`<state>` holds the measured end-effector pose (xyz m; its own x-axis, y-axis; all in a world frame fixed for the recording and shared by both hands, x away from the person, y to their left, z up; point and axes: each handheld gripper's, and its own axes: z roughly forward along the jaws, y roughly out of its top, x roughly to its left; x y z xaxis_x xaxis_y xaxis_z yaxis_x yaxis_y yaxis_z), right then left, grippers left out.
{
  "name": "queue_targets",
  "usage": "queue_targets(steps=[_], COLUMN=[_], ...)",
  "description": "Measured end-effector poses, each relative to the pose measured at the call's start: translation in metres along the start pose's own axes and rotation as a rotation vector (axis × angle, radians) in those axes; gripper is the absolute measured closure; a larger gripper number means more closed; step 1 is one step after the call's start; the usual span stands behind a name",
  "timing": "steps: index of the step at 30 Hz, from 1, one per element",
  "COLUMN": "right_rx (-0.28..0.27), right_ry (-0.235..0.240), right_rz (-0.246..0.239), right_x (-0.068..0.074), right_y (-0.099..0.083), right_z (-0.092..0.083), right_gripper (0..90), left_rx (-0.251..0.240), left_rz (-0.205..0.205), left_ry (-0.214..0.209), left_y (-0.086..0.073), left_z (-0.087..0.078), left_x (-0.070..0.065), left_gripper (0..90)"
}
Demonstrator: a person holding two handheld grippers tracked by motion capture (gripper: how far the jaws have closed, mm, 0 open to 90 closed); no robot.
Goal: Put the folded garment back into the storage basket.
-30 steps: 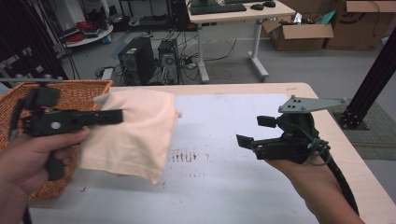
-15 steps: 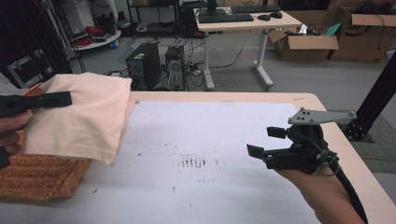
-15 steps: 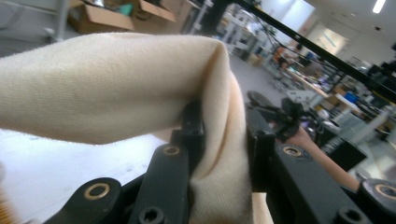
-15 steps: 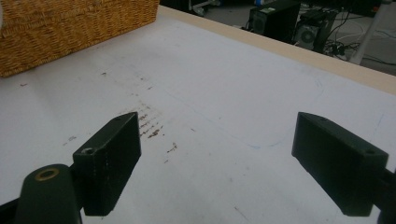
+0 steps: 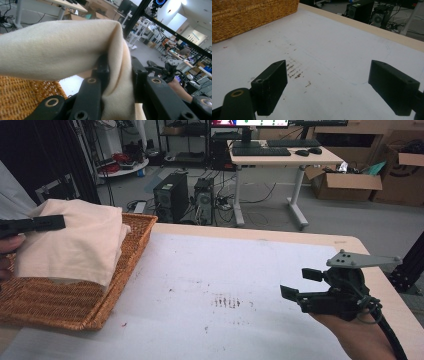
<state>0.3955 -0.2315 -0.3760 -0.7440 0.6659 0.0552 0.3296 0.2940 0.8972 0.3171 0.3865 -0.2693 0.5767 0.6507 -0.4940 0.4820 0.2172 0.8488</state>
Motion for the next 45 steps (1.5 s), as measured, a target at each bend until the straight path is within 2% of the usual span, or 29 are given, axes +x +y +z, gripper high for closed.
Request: queue_targets(steps=[6,11,12,13,14,16,17,19,22,25,29,37,41,45], right_rx=[0.001,0.000,-0.001,-0.001,0.000,0.003,0.002,-0.004,-0.013,-0.016,-0.021,-0.025,-0.030,-0.036], right_ry=[-0.006,-0.015,-0.015,-0.017,-0.019,-0.020,-0.020,-0.019,-0.016,-0.016,-0.016,-0.023,-0.029,-0.037], right_rz=[0.006,0.007,0.007,0.006,0.006,0.007,0.005,0.002,-0.004,-0.004,-0.004,0.001,-0.001,-0.006], right_x=[0.001,0.001,0.001,0.001,0.001,0.001,0.001,0.003,0.005,0.005,0.005,0.004,0.004,0.004], right_y=[0.001,0.002,0.002,0.002,0.002,0.002,0.002,0.003,0.005,0.006,0.006,0.004,0.003,0.002], right_z=[0.002,0.003,0.003,0.003,0.004,0.005,0.005,0.004,0.001,0.000,-0.001,-0.006,-0.011,-0.018], right_gripper=[15.3,15.3,15.3,15.3,15.3,15.3,15.3,15.3,15.4,15.3,15.3,15.3,15.3,15.3], left_rx=[0.003,-0.002,-0.003,0.003,0.023,0.038,0.026,0.020,0.053,0.047,0.039,0.049,0.045,0.037], left_rz=[0.005,-0.004,0.007,0.016,0.002,-0.068,-0.107,-0.147,-0.151,-0.142,-0.122,-0.049,-0.025,0.013], left_ry=[0.019,0.037,0.046,0.069,0.113,0.261,0.308,0.374,0.382,0.380,0.349,0.274,0.253,0.207], left_y=[0.009,0.012,0.011,0.010,0.007,0.000,-0.005,-0.016,-0.022,-0.022,-0.020,-0.021,-0.022,-0.023], left_z=[-0.009,-0.014,-0.014,-0.015,-0.015,-0.017,-0.021,-0.026,-0.026,-0.026,-0.021,0.001,0.013,0.026], left_x=[0.008,0.021,0.024,0.030,0.037,0.054,0.062,0.072,0.073,0.069,0.060,0.034,0.019,0.002], left_gripper=[74.7,74.7,74.4,73.1,67.6,43.1,37.3,35.2,34.0,33.4,32.9,28.2,23.1,22.2])
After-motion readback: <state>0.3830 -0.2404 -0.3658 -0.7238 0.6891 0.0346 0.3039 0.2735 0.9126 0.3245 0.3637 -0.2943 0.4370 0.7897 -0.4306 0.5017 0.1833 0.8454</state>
